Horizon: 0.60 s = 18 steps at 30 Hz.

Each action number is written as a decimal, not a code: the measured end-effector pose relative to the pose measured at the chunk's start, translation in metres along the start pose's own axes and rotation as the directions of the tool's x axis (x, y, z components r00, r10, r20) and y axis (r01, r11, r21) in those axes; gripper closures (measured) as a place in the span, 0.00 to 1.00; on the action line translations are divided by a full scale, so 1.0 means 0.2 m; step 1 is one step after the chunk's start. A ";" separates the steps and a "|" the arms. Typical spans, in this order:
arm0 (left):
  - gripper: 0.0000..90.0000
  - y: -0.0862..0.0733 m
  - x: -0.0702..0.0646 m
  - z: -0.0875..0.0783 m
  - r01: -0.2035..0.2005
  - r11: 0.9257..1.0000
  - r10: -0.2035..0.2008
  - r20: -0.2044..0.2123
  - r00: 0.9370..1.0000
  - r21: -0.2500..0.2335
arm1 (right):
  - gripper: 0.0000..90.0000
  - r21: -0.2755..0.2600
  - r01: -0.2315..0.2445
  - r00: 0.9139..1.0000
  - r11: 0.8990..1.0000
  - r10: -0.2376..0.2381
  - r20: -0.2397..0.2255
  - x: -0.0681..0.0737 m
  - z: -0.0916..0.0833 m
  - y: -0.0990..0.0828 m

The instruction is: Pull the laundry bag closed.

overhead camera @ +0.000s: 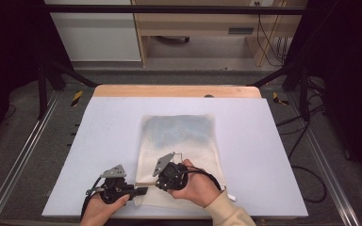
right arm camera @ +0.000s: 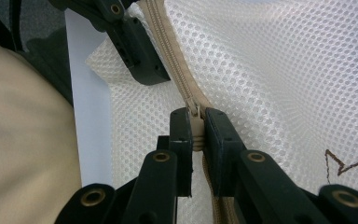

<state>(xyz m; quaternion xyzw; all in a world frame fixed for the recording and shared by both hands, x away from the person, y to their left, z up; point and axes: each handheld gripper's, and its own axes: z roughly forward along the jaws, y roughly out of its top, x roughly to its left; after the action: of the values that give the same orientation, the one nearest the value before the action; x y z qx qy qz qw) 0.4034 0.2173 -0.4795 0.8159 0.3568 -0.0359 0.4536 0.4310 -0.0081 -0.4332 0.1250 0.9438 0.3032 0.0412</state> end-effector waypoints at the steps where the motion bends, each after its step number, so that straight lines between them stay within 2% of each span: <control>1: 0.93 0.00 0.00 0.00 -0.002 1.000 0.002 0.000 1.000 0.002 | 0.91 -0.001 -0.001 1.000 1.000 0.001 0.003 0.00 0.00 0.00; 18: 0.92 0.00 -0.01 0.01 -0.009 1.000 0.009 -0.001 1.000 0.007 | 0.91 -0.004 0.001 1.000 1.000 -0.001 0.013 0.01 0.00 -0.02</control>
<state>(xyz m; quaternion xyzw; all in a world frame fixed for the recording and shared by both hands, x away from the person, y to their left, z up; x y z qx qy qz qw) 0.4027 0.2157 -0.4798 0.8191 0.3533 -0.0348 0.4506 0.4281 -0.0114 -0.4349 0.1266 0.9429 0.3043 0.0478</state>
